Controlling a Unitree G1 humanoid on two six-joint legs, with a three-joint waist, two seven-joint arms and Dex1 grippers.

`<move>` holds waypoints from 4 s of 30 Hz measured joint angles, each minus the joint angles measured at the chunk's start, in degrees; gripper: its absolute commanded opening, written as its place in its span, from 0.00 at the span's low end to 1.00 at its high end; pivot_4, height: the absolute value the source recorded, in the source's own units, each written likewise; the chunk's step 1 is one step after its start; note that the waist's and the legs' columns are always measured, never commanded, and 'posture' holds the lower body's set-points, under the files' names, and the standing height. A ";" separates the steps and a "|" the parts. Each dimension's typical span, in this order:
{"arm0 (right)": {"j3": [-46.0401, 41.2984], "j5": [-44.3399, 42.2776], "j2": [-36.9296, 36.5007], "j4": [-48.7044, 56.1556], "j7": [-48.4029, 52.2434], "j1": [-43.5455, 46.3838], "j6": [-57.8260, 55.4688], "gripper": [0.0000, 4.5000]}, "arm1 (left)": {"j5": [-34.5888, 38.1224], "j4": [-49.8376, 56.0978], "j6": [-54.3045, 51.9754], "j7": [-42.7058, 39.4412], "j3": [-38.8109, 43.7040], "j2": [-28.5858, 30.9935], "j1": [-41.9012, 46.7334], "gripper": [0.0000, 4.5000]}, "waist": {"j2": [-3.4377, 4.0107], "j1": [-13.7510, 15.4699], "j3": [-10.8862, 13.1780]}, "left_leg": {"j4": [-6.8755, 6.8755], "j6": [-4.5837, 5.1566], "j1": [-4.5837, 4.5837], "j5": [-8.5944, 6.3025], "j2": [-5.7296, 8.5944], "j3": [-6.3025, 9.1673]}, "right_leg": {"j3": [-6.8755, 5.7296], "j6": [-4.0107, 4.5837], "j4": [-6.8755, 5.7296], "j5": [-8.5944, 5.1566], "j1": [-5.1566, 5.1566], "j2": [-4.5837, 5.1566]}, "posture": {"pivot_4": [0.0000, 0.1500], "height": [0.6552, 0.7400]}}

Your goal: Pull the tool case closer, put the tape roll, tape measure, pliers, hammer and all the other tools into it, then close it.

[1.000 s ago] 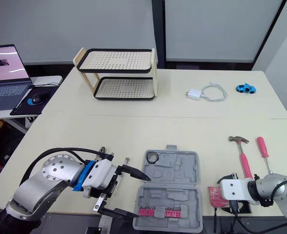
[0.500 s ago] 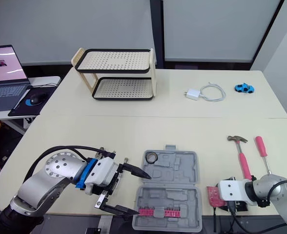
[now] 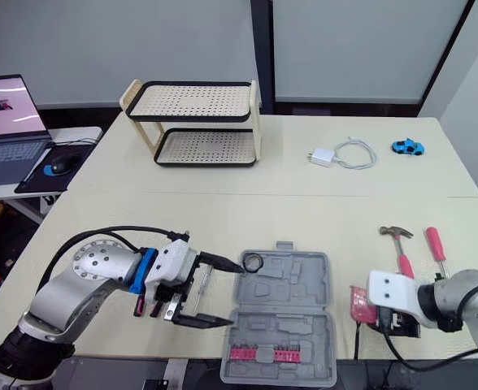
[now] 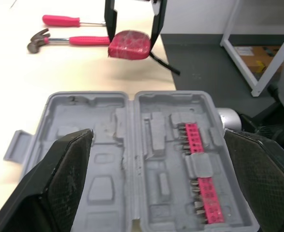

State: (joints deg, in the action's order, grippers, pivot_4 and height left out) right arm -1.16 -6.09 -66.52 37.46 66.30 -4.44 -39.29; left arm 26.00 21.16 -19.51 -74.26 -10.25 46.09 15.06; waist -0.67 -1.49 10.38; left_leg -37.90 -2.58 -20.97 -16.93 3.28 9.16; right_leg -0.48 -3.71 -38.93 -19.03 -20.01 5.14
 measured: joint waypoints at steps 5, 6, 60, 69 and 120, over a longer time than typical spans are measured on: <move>7.87 -2.95 -0.86 2.09 0.90 16.69 -11.30 0.71 | -3.57 -2.02 0.78 2.37 0.35 0.19 0.76 1.00 | -0.04 -0.07 0.03 | 0.02 -0.01 -0.08 0.01 -0.01 0.03 | -0.04 0.00 0.03 0.00 -0.09 0.02 | 1.00 0.90; 10.83 -2.91 -0.51 1.17 1.26 20.26 -12.40 0.71 | -4.34 -2.42 0.95 2.75 0.30 0.16 1.02 1.00 | -0.04 -0.08 0.04 | 0.02 -0.01 -0.12 0.01 0.01 0.03 | -0.04 0.00 0.03 0.00 -0.12 0.03 | 1.00 0.90; 44.63 22.74 26.38 -35.25 8.33 49.84 -3.47 0.99 | -13.45 -2.54 -2.69 8.40 -5.75 -1.60 5.46 1.00 | 0.00 -0.39 0.01 | -0.17 -0.57 -1.05 0.34 0.06 0.07 | -0.02 0.03 -0.31 0.13 -1.25 0.04 | 1.00 0.90; 39.37 18.70 23.70 -25.83 11.10 49.39 -8.92 0.99 | -13.14 -2.31 -5.87 8.12 -5.88 -2.34 8.08 1.00 | 0.00 -0.37 0.01 | -0.20 -0.59 -1.05 0.36 0.06 0.06 | 0.00 0.04 -0.54 0.13 -1.34 0.04 | 1.00 0.90; 15.56 2.76 29.54 -37.11 -10.67 23.12 21.67 0.15 | -10.32 -2.86 -5.07 7.17 -5.00 -1.34 6.90 1.00 | -0.02 -0.41 0.00 | -0.22 -0.59 -0.94 0.38 0.05 -0.01 | 0.06 0.04 -0.69 0.13 -1.29 0.02 | 1.00 0.90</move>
State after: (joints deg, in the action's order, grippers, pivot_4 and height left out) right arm 14.41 -3.33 -36.98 0.35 55.63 18.68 -17.62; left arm 15.67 18.30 -24.58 -67.09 -15.25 44.75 21.97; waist -0.70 -1.90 10.38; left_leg -38.12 -3.16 -21.91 -16.55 3.33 9.14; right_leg -0.43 -3.67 -39.61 -18.90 -21.30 5.16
